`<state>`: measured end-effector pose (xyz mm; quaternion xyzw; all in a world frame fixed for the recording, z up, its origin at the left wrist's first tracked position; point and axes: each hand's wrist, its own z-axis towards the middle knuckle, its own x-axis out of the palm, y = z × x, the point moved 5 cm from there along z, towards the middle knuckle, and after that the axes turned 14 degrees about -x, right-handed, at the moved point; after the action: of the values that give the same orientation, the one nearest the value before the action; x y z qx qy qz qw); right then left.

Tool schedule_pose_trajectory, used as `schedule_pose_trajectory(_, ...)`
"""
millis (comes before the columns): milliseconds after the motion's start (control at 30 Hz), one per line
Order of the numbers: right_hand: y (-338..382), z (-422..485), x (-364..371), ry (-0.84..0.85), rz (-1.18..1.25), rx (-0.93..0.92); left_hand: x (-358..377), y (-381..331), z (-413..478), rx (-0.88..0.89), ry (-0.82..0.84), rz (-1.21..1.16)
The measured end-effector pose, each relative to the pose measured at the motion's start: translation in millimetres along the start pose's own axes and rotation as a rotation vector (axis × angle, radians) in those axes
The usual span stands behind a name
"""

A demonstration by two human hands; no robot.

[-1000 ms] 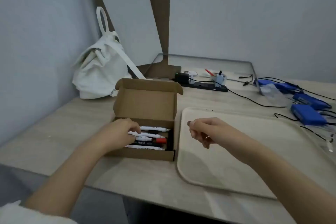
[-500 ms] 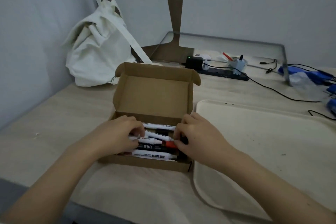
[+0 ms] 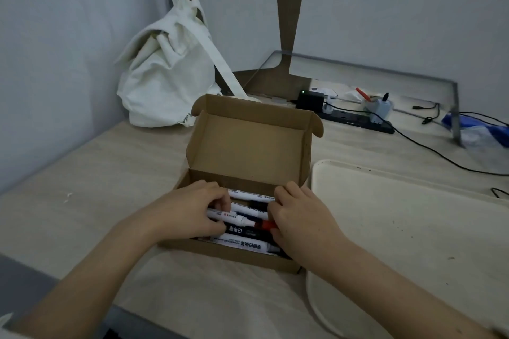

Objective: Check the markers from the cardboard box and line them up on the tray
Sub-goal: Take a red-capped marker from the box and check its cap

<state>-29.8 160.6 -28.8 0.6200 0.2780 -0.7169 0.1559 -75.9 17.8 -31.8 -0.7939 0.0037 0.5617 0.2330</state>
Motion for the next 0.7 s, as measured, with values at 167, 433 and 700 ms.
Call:
schedule_pose_trajectory(167,-3.1,4.4,-3.8,0.015,-0.033,0.005,-2.5,5.5,-0.7,0.004,-0.053,-0.048)
schedule_pose_trajectory(433,-8.3,9.8,-3.1,0.097,-0.045,-0.085,-6.3,4.8,-0.9,0.010,-0.083,-0.086)
schedule_pose_trajectory(700,-17.9,5.1,-18.9,0.001,0.065,-0.084,-10.5,5.2,-2.2,0.028,-0.149,-0.136)
